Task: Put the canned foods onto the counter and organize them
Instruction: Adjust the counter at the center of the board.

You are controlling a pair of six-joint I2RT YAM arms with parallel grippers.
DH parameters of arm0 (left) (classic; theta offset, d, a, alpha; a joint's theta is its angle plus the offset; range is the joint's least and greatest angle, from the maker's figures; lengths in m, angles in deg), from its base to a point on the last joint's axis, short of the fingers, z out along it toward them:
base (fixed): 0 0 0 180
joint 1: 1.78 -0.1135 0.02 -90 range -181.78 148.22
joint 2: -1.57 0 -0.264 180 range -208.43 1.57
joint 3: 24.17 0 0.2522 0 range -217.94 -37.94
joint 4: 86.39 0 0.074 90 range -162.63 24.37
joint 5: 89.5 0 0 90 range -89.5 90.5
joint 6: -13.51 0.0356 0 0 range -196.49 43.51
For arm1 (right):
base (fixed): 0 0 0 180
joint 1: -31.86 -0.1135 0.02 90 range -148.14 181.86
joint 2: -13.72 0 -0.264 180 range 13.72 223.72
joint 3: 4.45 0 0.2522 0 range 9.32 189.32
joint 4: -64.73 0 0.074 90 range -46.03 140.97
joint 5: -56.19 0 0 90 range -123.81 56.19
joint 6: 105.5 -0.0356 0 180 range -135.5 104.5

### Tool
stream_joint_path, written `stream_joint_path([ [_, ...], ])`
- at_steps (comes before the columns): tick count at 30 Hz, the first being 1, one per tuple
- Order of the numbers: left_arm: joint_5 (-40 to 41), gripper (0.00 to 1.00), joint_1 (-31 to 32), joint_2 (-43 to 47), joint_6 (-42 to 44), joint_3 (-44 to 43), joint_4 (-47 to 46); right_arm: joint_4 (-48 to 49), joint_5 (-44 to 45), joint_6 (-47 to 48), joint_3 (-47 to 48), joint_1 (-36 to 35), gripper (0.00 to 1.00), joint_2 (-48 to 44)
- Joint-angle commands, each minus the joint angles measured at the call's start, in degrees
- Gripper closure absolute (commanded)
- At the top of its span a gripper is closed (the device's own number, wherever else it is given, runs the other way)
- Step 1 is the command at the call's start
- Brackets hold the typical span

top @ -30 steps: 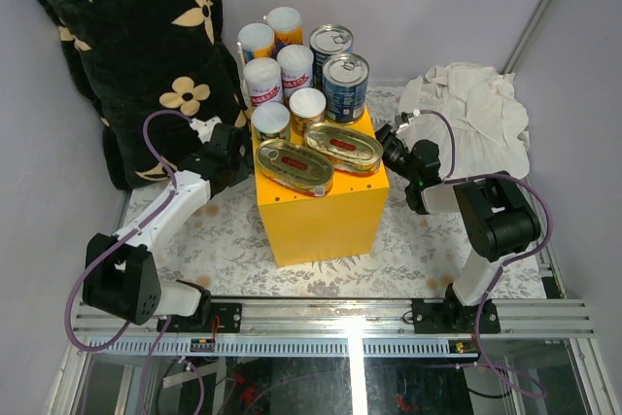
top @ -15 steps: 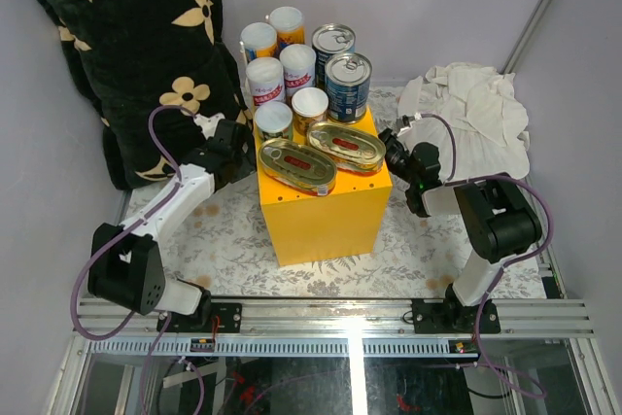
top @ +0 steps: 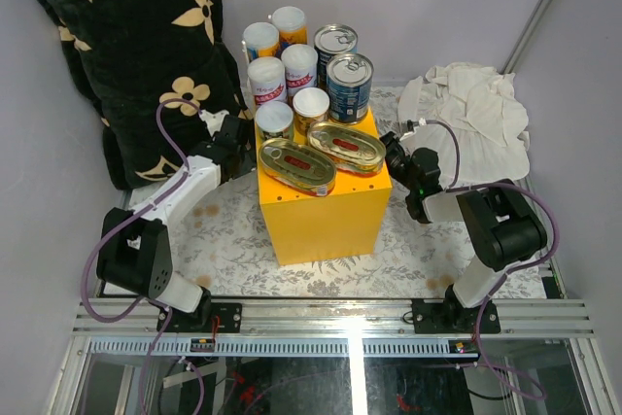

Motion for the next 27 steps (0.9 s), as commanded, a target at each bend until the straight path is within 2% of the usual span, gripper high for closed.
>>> stream_joint_path([
  [1,-4.36,0.00,2.15,-1.66,-1.15,-2.97,-7.99,0.47,2.52,5.79,-0.80,-5.74,0.76,-2.06],
  [9,-3.93,0.00,1.87,-2.33,-0.99,-3.24,-8.18,1.12,6.77,5.57,-3.32,-8.09,0.77,-3.85],
  [27,-5.11,0.00,0.90,-0.66,-1.81,-1.82,-8.61,1.98,8.67,5.23,-4.75,-9.00,0.79,-4.31],
])
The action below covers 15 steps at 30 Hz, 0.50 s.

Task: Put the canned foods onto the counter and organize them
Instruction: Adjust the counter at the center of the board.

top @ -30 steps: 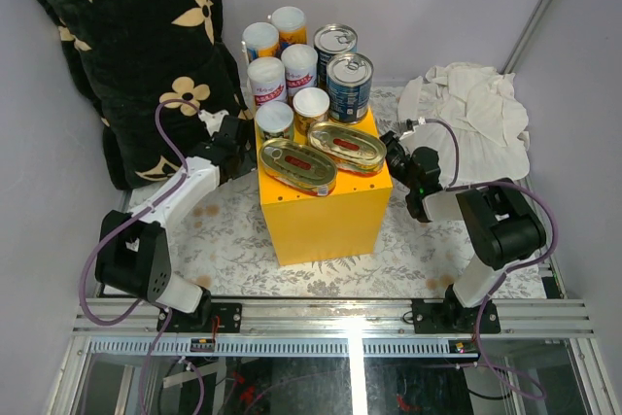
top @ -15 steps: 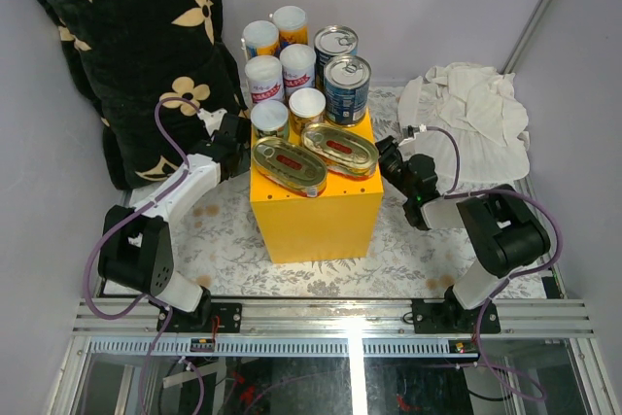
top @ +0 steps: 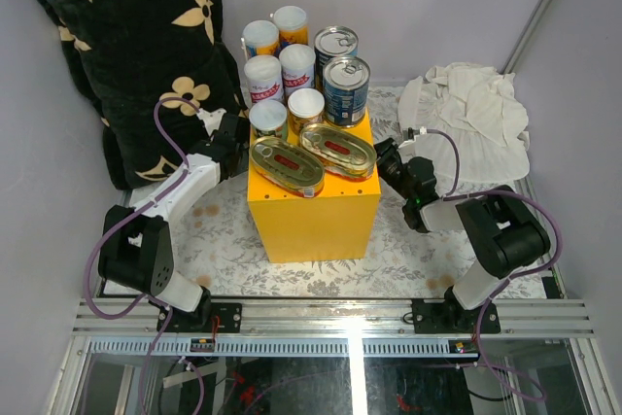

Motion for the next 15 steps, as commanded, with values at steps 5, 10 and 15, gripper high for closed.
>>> stream_joint_path([
  [5,-8.98,0.00,2.21,-0.51,-2.75,-0.69,-9.12,-0.42,-0.94,6.70,-0.93,-4.90,0.79,-2.60],
  [10,-9.09,0.00,2.70,-0.61,-3.19,-0.39,-9.46,-0.51,-1.89,6.91,-0.47,-4.80,0.79,-2.35],
  [15,-9.04,0.00,3.44,-0.38,-3.56,-0.39,-9.60,-0.84,-3.57,7.06,1.39,-4.48,0.79,-1.46],
])
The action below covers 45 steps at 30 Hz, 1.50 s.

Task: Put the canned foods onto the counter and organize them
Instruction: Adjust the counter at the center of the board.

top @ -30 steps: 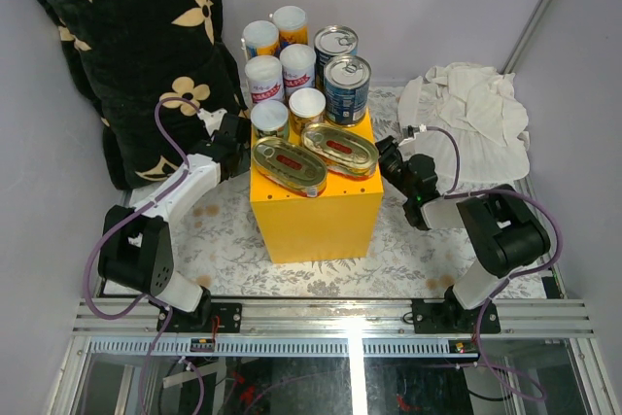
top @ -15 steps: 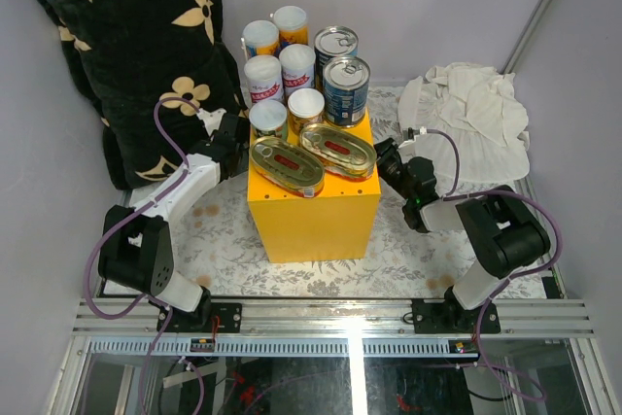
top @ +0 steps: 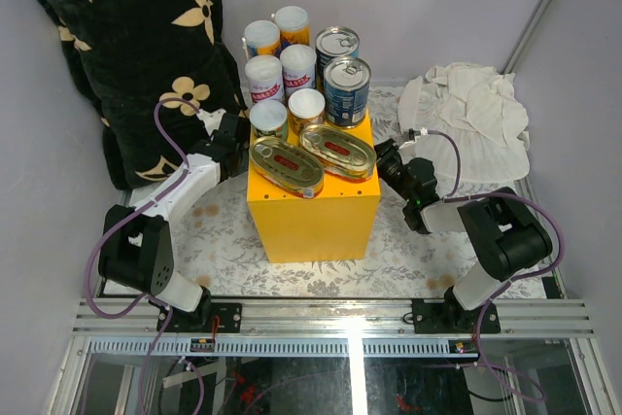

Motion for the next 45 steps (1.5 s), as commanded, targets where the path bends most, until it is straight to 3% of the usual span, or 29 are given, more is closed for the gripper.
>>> stream_joint_path([
  [1,-8.24,0.00,3.55,-0.23,-3.03,-0.37,-9.58,-0.05,-5.68,6.67,2.85,-3.94,0.79,0.03],
  [16,-7.71,0.00,6.61,-1.92,-3.25,-2.30,-10.23,-2.38,-10.44,7.53,5.96,0.31,0.79,-0.34],
  [45,-7.44,0.00,8.60,-7.28,-3.22,-6.87,-10.53,8.30,-16.73,-0.27,7.88,2.80,0.75,7.15],
])
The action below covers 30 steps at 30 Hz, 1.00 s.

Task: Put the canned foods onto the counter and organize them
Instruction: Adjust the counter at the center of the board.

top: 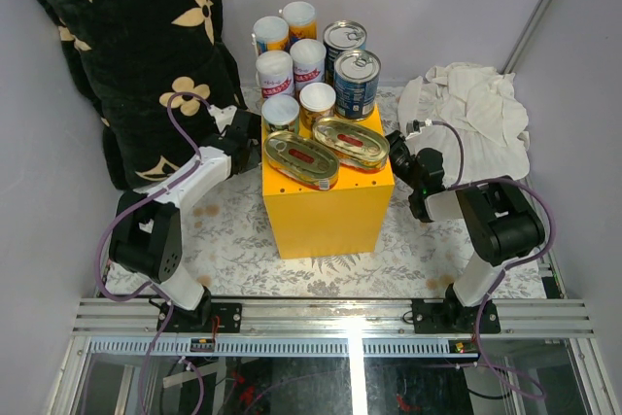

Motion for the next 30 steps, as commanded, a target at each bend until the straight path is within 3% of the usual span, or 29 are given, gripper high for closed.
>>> stream_joint_path([
  [1,-9.34,0.00,6.00,-1.87,-2.32,-2.92,-10.55,5.85,-6.08,2.35,3.96,-3.80,0.75,2.23],
  [9,-9.42,0.00,6.02,-2.02,-2.83,-2.67,-10.95,3.70,-5.60,4.06,4.81,-6.12,0.71,2.03],
  [17,-10.07,0.00,5.94,-0.47,-1.33,-1.73,-12.86,3.28,-4.86,4.94,5.25,-7.04,0.56,1.58],
  [25,-8.01,0.00,4.67,1.98,-0.70,-0.42,-12.79,0.73,-5.91,5.69,7.68,-6.42,0.31,-0.68],
  [30,-7.89,0.00,2.52,4.90,-0.85,0.98,-13.26,-1.09,-6.40,5.60,8.85,-3.79,0.21,-2.34],
])
